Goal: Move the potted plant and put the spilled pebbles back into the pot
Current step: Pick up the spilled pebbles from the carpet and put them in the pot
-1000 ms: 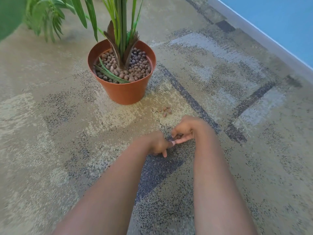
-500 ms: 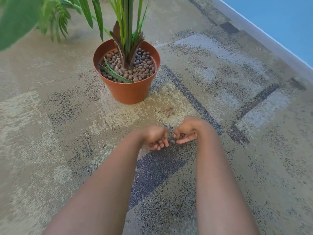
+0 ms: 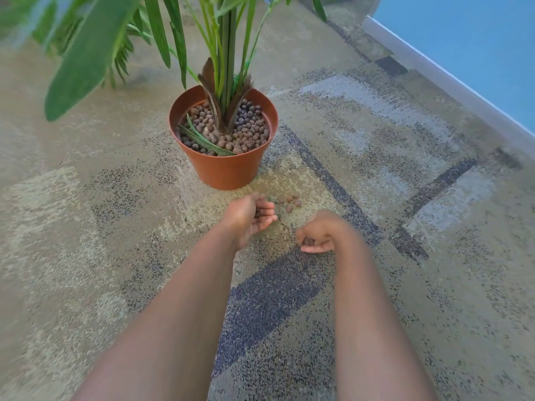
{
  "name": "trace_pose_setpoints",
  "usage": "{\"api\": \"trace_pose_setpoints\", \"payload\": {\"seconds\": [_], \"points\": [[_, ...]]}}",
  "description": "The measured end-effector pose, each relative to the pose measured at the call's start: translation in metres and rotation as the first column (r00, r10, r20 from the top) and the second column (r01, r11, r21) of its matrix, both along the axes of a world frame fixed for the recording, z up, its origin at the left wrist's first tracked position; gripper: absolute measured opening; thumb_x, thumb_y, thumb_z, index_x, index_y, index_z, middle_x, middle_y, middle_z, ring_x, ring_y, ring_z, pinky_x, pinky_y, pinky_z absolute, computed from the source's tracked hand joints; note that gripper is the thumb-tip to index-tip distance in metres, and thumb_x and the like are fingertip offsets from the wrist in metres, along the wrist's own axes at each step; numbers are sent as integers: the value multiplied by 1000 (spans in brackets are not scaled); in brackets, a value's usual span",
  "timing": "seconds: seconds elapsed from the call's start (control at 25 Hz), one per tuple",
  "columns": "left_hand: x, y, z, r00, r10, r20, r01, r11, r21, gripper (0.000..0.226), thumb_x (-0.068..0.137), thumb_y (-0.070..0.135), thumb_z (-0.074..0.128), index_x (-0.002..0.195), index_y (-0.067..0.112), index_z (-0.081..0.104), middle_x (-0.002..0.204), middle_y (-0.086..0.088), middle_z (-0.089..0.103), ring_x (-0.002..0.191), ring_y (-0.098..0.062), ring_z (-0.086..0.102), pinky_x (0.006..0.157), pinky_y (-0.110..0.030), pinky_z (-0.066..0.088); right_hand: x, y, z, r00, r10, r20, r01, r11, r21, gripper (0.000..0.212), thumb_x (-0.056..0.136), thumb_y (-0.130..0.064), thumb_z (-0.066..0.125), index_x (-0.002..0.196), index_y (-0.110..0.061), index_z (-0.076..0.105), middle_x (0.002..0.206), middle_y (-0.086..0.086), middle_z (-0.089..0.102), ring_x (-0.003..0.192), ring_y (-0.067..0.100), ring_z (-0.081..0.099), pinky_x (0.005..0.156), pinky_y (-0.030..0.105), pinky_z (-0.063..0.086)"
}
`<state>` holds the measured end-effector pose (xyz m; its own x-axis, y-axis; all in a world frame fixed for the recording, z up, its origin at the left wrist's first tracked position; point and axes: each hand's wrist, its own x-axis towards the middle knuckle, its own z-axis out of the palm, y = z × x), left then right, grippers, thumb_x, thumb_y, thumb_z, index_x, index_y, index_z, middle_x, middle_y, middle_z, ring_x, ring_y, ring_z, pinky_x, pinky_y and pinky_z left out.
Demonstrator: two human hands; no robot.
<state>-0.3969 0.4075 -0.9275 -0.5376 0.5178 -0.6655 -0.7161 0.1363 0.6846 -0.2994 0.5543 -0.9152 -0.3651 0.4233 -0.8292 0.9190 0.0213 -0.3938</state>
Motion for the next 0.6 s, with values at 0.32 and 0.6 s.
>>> {"api": "trace_pose_setpoints", "payload": {"seconds": [0.32,0.6], "points": [[2,5,-4,700,-402,-591,12,834,-552,7,83,29,74,85,23,71,77,6,68,56,-6,57,43,-18,40,7,15,-1,682,-616,-394,509,787,-348,13,81,8,69,93,3,68,96,17,66,79,20,65,64,23,60],[5,5,-9,586,-528,-614,24,770,-638,34,82,30,75,114,20,68,93,3,70,67,-7,64,54,-22,53,-23,-6,-14,921,-115,-371,254,901,352,7,79,-17,80,85,-16,78,76,-7,71,57,9,68,55,28,61]]}}
